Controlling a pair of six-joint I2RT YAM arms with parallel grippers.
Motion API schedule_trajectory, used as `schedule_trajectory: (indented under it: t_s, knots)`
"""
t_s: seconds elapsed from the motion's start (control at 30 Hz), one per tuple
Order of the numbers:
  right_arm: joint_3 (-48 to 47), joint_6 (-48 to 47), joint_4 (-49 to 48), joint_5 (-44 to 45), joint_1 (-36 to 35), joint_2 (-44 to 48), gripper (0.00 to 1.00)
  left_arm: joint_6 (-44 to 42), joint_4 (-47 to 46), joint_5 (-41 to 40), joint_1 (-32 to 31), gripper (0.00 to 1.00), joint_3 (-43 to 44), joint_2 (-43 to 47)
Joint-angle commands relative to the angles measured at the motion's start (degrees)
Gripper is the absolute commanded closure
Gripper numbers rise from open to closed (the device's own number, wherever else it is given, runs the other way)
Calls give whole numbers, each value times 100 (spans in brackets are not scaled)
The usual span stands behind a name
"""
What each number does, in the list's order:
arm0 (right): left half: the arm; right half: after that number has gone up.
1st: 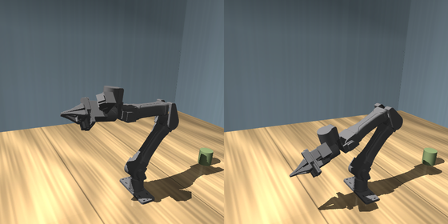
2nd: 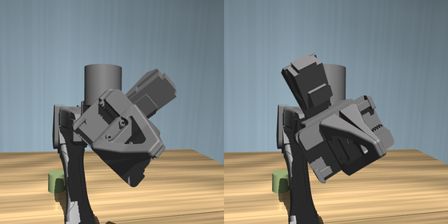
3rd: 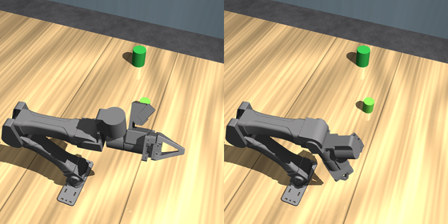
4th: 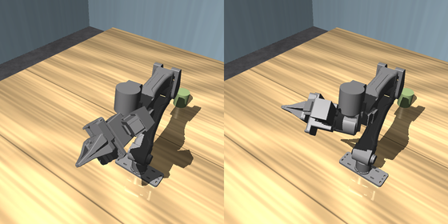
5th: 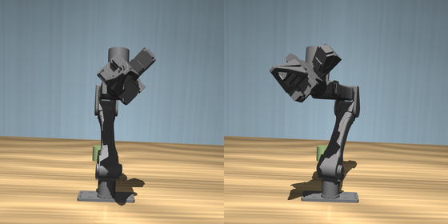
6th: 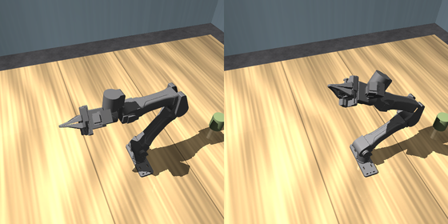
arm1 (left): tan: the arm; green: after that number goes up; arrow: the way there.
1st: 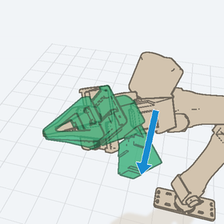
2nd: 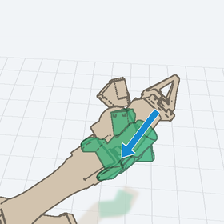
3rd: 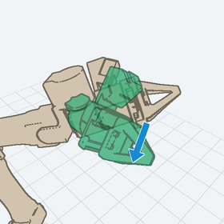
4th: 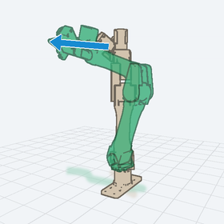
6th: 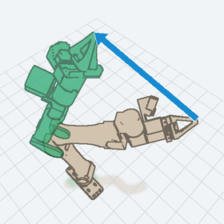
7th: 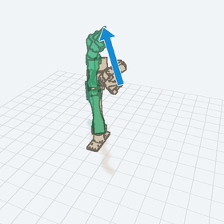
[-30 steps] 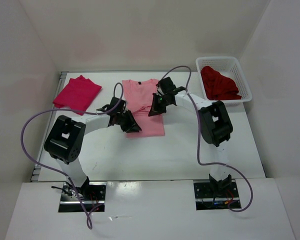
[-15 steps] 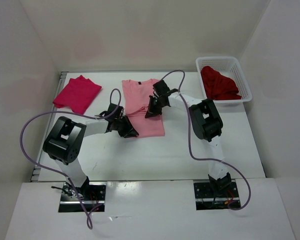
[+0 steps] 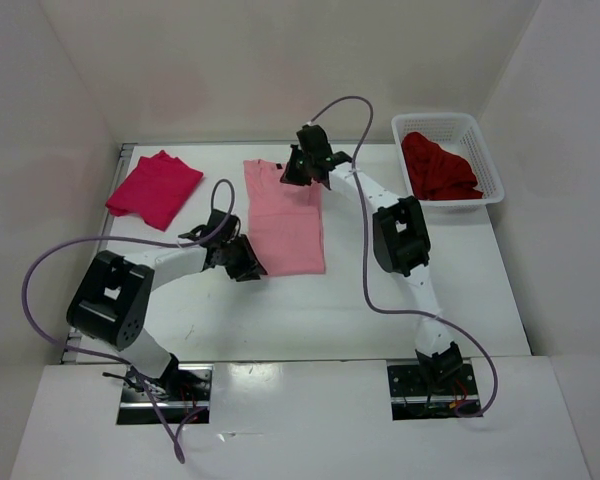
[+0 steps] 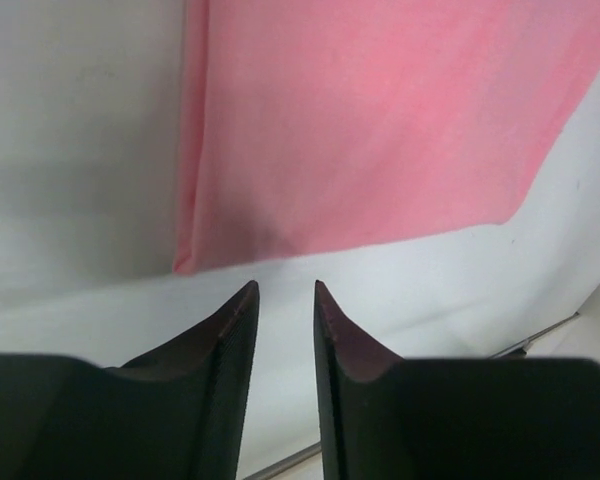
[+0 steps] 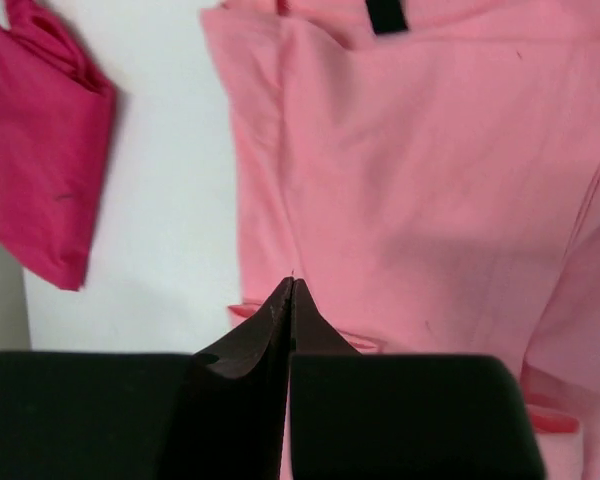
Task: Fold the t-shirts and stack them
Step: Fold the folded rectangular tshirt in 1/3 of the way, then grab one side of the 2/3 rectangular tshirt with both arms
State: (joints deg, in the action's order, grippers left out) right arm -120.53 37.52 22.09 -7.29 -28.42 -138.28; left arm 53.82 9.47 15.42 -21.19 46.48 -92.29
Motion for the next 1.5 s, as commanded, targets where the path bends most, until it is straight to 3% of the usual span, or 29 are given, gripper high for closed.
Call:
schedule_trajectory:
  t_s: [0.0,0.13,0.27,0.47,0.53,0.57,0.67,0.87,0.9,0.97,1.07,1.2,1.33,1.47]
  knots:
    - [-358,-183,251,53,4,494,100,-241,423,-153,-8,63,221,526]
    - [1001,-367,271,-316,4,1554,100,-179,476,-30,308,62,99,940]
    - [3432,-368,-117,-799,56,2758,100,-179,415,-13,650,61,-261,1064]
    - [5317,-368,-239,-1213,259,3781,98,-241,73,250,774,60,-412,609]
    - [5583,-298,-292,-1354,259,3852,89,-293,20,381,774,57,-351,432]
    - [5819,-219,-371,-1415,259,3852,76,-293,-50,435,774,55,-289,266]
    - [6164,-61,-538,-1345,311,3905,64,-364,-51,549,774,54,-131,-59]
    - [6375,151,-793,-1240,311,3703,58,-434,-51,498,774,59,-78,-254]
    - [6427,212,-794,-1240,311,3651,58,-434,-103,497,774,63,-78,-254]
    - [6489,273,-899,-1293,311,3650,60,-434,-104,497,774,66,-78,-254]
    - [6560,335,-1013,-1397,311,3545,72,-434,-104,444,774,73,-78,-254]
    - [6560,388,-1066,-1398,311,3474,96,-434,-104,392,774,84,-78,-254]
    - [6560,388,-847,-1345,311,3781,100,-487,-25,392,774,99,-25,-202]
    - [6761,388,-636,-1407,311,4237,100,-671,247,515,774,100,-156,53]
